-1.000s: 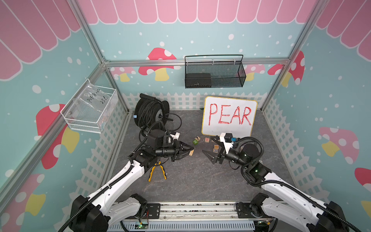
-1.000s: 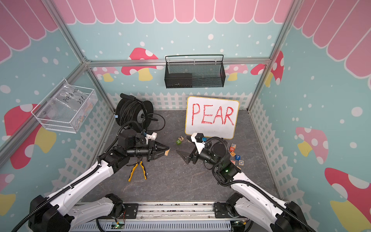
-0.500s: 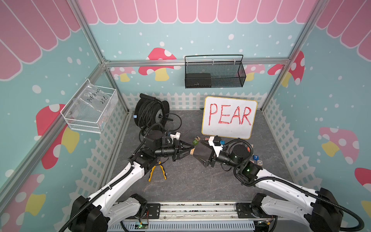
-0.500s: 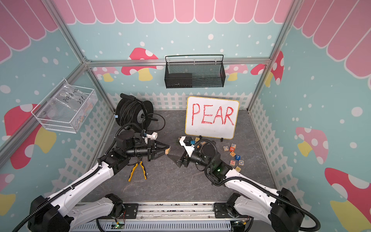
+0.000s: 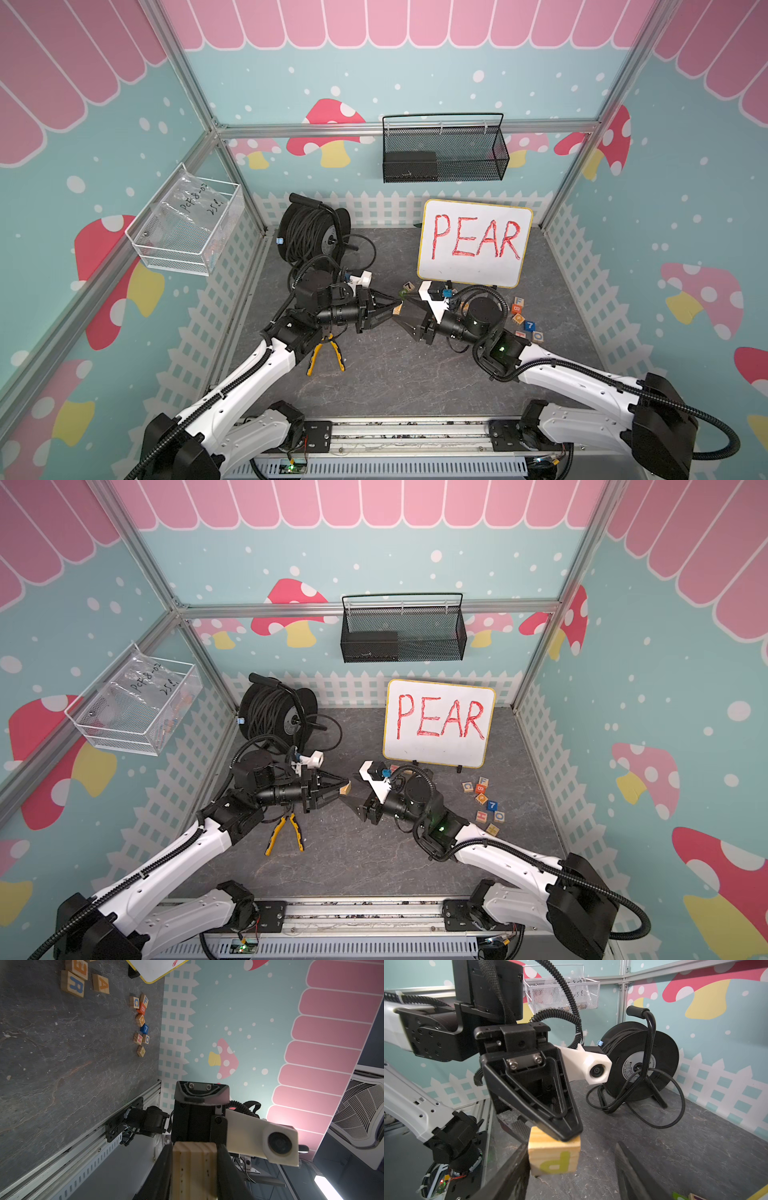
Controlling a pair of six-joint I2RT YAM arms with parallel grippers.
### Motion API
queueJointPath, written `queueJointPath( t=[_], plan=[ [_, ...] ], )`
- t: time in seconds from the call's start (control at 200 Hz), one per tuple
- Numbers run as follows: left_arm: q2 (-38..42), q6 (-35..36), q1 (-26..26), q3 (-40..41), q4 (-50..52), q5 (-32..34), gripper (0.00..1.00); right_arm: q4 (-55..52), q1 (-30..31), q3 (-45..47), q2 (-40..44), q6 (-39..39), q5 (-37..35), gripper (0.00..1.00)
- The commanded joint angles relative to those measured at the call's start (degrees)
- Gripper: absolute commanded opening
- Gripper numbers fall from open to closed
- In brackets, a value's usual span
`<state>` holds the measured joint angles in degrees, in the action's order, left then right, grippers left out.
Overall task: Spell the uppercase word “pear” with letter blocks
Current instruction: Pick up the letter block from the center of the board.
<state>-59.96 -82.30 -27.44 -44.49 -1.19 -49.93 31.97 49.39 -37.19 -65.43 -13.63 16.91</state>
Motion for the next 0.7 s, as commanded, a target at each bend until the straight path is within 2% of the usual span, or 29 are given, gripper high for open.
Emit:
queueJointPath(
  t=[0.0, 0.14, 0.36, 0.541, 0.611, 0.696],
  plan=[
    [0.73, -1.62, 0.37, 0.94, -1.90, -0.69, 0.31, 3.25, 0.61, -0.89, 0.56, 0.14, -1.00, 0.62],
    [0.98, -2.23, 0.37, 1.47, -2.78, -0.52, 0.31, 3.90, 0.71, -0.85, 0.09, -0.43, -1.09, 0.57],
    [1.20, -2.71, 0.37, 1.48, -3.59, -0.52, 0.31, 3.73, 0.88, -1.57, -1.42, -0.52, 0.03, 0.42],
    [1.39, -2.85, 0.37, 1.79, -3.56, -0.32, 0.32, 3.94, 1.07, -1.43, -1.01, -0.52, -1.24, 0.38],
    [1.47, -2.87, 0.39, 1.68, -3.71, -0.34, 0.33, 3.92, 1.09, -1.45, -1.01, -0.44, -1.61, 0.32],
    [1.58, -2.86, 0.38, 1.60, -3.59, -0.26, 0.35, 3.72, 1.06, -1.57, -1.25, -0.43, -2.10, 0.30]
  ],
)
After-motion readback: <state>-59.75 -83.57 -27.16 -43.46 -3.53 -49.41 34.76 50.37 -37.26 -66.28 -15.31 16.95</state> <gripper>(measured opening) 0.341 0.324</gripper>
